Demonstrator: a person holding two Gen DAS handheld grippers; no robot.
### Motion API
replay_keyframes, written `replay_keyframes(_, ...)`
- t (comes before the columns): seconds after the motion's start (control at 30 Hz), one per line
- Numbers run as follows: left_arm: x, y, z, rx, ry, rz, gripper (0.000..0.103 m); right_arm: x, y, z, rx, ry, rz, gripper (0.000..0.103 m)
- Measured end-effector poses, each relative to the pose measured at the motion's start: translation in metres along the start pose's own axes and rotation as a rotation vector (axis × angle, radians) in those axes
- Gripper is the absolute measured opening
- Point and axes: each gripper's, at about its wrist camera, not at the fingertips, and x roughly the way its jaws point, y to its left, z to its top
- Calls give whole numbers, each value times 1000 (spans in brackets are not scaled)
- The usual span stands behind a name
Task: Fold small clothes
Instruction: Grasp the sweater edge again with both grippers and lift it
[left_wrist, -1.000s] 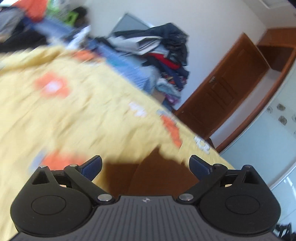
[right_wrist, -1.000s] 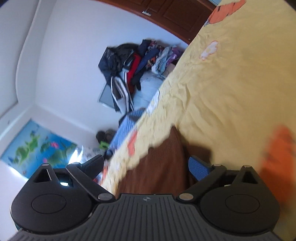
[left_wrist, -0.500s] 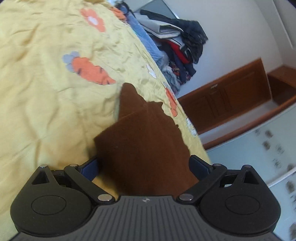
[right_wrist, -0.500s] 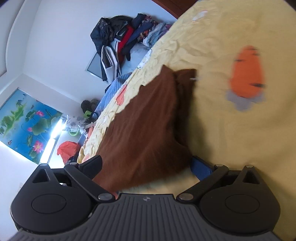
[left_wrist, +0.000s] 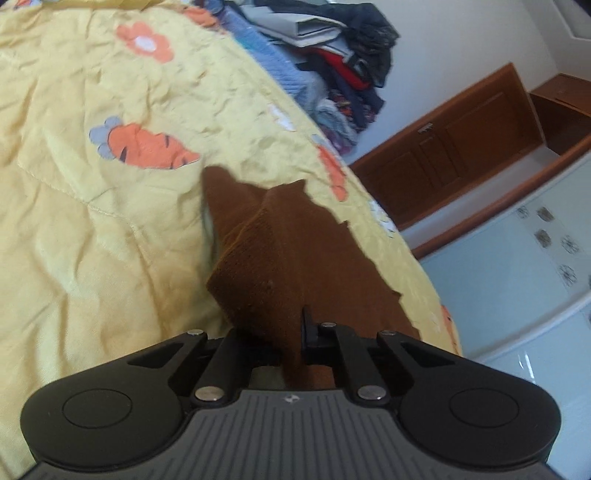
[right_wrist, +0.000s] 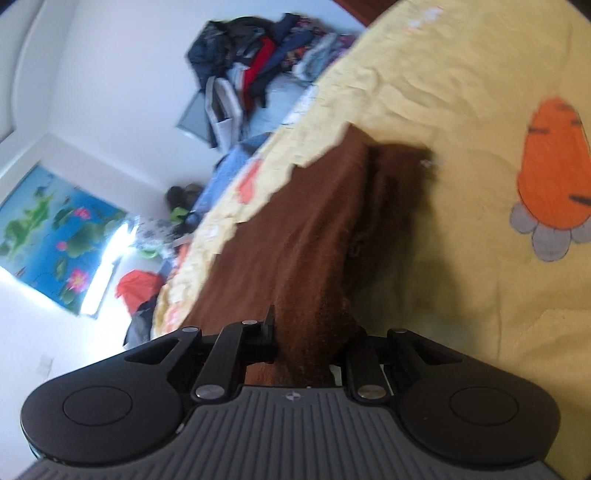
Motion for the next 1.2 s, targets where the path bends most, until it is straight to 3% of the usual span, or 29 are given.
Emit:
replay_keyframes(0.13, -44, 9, -26, 8, 53, -38, 6, -43, 11, -18, -60, 27, 27, 21)
replay_keyframes(0.27, -77, 34, -71, 66, 159, 3, 8, -90, 2, -52, -70, 89, -13, 21)
replay_keyframes(0.3, -82, 40, -79, 94, 191, 22, 8, -98, -1, -63, -78, 104, -39, 25)
replay_keyframes(0.33, -87, 44, -84, 124, 199, 52, 10, -103, -3, -72, -97, 127, -70, 36)
replay_keyframes(0.37, -94, 47, -83, 143, 190, 72, 16, -108, -3, -79, -114, 143, -106, 43)
replay_keyframes(0.4, -100, 48, -76, 151, 176, 75, 25, -111, -3, -81, -131, 145, -134, 57)
replay_keyframes(0.43, -107, 44, -67, 170, 140, 79, 28, -117, -3, -76, -141, 124, -144, 73)
replay_keyframes(0.47, -113, 37, -56, 206, 73, 87, 36, -123, -2, -67, -146, 83, -150, 78)
replay_keyframes(0.57, -116, 2, -24, 335, -123, 107, 78, -130, 10, -27, -193, -75, -155, 82)
replay_keyframes(0.6, -108, -10, -15, 378, -159, 111, 79, -125, 13, -11, -204, -98, -140, 82)
replay_keyframes(0.67, -73, -33, 1, 481, -158, 133, 79, -101, 14, 16, -215, -91, -131, 82)
replay_keyframes(0.7, -50, -40, 5, 516, -147, 162, 78, -84, 16, 28, -234, -73, -146, 82)
replay_keyframes(0.77, 3, -49, 17, 544, -42, 200, 77, -49, 15, 46, -262, -11, -183, 82)
replay_keyframes(0.87, 58, -50, 24, 542, 67, 251, 46, 3, 15, 58, -280, 80, -258, 72)
replay_keyframes(0.9, 71, -53, 21, 573, 92, 254, 34, 16, 15, 57, -292, 108, -267, 58)
replay_keyframes(0.93, 81, -56, 18, 603, 107, 256, 24, 24, 16, 52, -306, 128, -265, 38)
replay_keyframes(0.97, 89, -57, 16, 631, 122, 271, 4, 30, 19, 48, -327, 137, -254, 24)
replay_keyframes(1.03, 93, -58, 13, 656, 100, 294, 4, 38, 24, 42, -348, 179, -231, 18)
replay_keyframes(1.13, 72, -58, 25, 632, -27, 298, 3, 23, 31, 49, -372, 99, -226, 15)
replay_keyframes(1.2, 74, -49, 31, 607, -13, 326, 3, 9, 28, 60, -344, 17, -213, 11)
